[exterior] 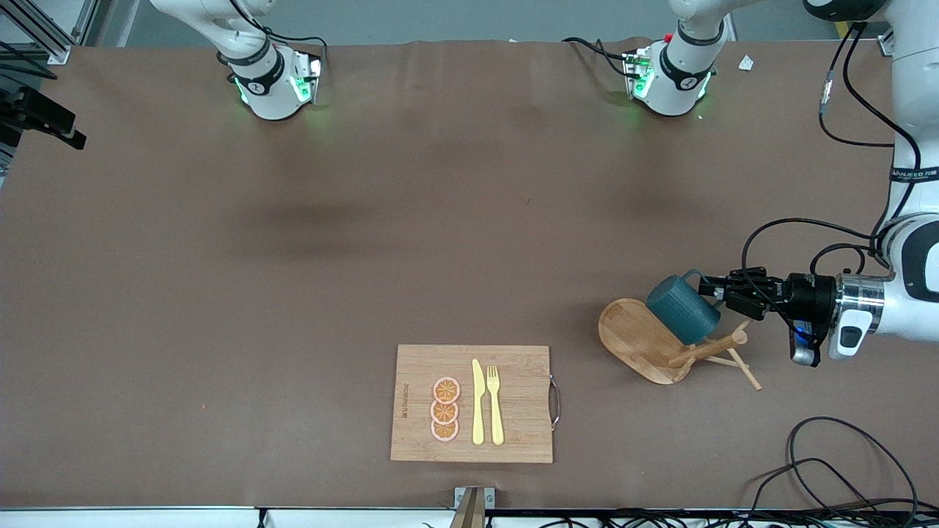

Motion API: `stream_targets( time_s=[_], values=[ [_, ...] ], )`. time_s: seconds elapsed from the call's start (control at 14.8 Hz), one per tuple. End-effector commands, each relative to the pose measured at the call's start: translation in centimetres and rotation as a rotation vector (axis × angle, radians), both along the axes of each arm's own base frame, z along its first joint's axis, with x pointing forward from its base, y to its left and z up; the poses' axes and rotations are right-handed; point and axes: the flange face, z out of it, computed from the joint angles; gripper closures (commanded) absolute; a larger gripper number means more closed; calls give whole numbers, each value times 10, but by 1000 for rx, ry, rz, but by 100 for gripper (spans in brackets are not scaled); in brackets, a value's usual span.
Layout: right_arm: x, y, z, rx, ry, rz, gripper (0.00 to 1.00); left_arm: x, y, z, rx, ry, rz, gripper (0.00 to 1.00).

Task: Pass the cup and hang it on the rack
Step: 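Hang the mug handle onto a rack peg with the left gripper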

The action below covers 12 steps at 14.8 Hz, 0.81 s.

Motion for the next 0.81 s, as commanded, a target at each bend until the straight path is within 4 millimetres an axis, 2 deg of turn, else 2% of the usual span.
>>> stream_targets(
  time_s=[0.0, 0.4, 0.54, 0.74],
  values=[
    [-6, 3, -1, 10, -1, 5, 0, 2, 8, 3, -55, -4, 20, 98],
    [-7, 2, -1, 10, 2, 3, 0, 5, 12, -2, -112, 11, 61, 93],
    [-7, 2, -1, 10, 2, 3, 0, 5, 13, -2, -114, 11, 64, 85],
    [-7, 2, -1, 10, 3, 3, 0, 6, 14, -3, -120, 11, 70, 65]
  ],
)
